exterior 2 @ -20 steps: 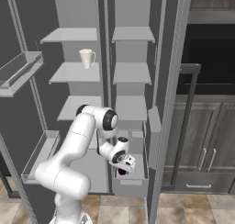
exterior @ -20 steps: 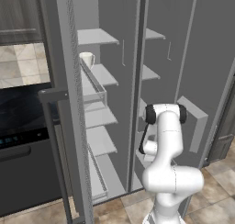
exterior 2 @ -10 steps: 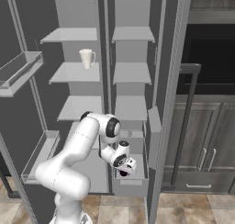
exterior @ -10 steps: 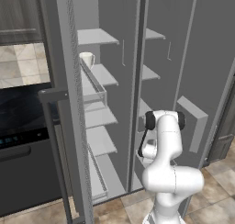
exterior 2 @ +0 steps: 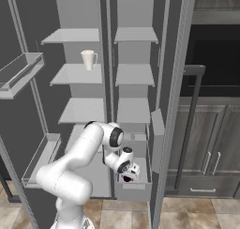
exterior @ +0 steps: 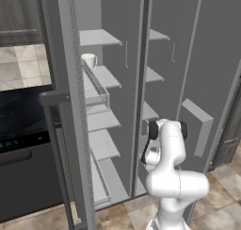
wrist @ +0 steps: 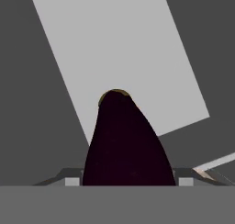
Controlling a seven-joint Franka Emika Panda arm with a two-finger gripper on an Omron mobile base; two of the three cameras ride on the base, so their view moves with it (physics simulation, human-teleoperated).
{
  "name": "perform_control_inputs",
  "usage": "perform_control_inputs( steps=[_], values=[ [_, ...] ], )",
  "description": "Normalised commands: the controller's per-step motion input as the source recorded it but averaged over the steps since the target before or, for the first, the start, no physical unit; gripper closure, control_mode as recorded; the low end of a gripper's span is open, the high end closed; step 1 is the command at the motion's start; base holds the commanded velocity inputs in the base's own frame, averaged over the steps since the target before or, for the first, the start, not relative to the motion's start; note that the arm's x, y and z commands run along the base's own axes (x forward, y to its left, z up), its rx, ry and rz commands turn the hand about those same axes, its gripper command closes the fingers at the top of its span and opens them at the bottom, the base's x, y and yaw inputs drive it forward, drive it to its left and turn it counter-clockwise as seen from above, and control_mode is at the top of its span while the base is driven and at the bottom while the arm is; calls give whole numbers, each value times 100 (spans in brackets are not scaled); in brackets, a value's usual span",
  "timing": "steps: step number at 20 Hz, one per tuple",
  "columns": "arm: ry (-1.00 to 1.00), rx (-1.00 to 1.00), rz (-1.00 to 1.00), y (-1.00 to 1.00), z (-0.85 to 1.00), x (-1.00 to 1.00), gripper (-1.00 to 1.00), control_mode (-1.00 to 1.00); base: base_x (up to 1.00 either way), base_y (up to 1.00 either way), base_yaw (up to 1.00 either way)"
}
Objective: Take the eggplant and potato from the fridge shelf and place them in the freezer drawer to begin freezing them.
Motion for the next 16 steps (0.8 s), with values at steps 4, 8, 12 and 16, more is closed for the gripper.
perform_control_inputs(
  steps=[4, 8, 12, 16],
  values=[
    [0, 0, 5, 0, -54, 0, 100, -100, 0, 0, 0],
    [0, 0, 5, 0, -50, -7, 100, -100, 0, 0, 0],
    [0, 0, 6, 0, -36, -41, 100, -100, 0, 0, 0],
    [0, 0, 6, 0, -31, -57, -100, -100, 0, 0, 0]
  ],
)
